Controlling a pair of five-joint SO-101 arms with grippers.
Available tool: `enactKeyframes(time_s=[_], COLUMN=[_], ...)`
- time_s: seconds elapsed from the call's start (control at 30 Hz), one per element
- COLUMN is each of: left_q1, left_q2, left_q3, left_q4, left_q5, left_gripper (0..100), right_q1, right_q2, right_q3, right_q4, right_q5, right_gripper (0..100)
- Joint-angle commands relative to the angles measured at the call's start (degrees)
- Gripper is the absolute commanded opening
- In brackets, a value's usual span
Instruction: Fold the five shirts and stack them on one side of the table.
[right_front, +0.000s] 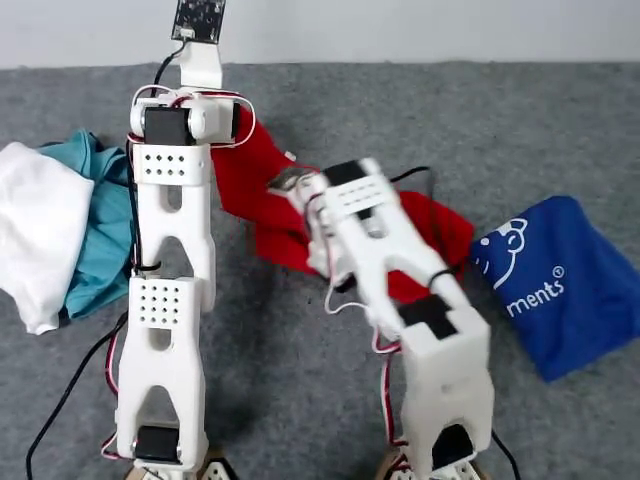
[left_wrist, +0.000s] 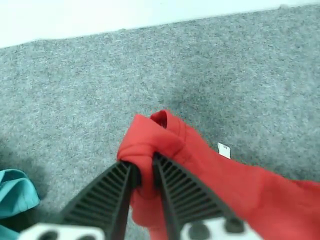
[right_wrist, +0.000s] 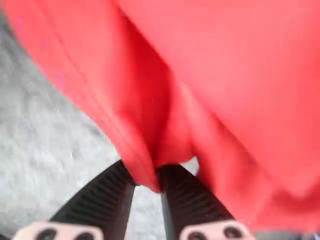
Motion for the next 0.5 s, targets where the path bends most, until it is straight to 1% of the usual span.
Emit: enactKeyframes(time_s=[0.0,0.23,0.33,0.47], left_q1=[0.2,0.3,0.3,0.3], left_q2=[-4.4,-4.3,-4.3,-4.4], left_q3=[-3.4,-3.4,-3.4,-3.3], left_q4=[-0.2,6.0,7.9,8.1], left_q5=[-0.4,-0.4,-0.6,-0.6], left_gripper=[2,2,2,2], right_q1=[3.5,9.6,13.7,19.7], right_q2=[-8.4,-18.2,-22.5,-29.3], right_q3=[-0.6,-0.6,-0.6,-0.6], right_q4=[3.8,9.5,10.9,11.3], right_q5=[0.6,0.4,0.4,0.4], right_gripper=[1.1,1.1,1.1,1.1])
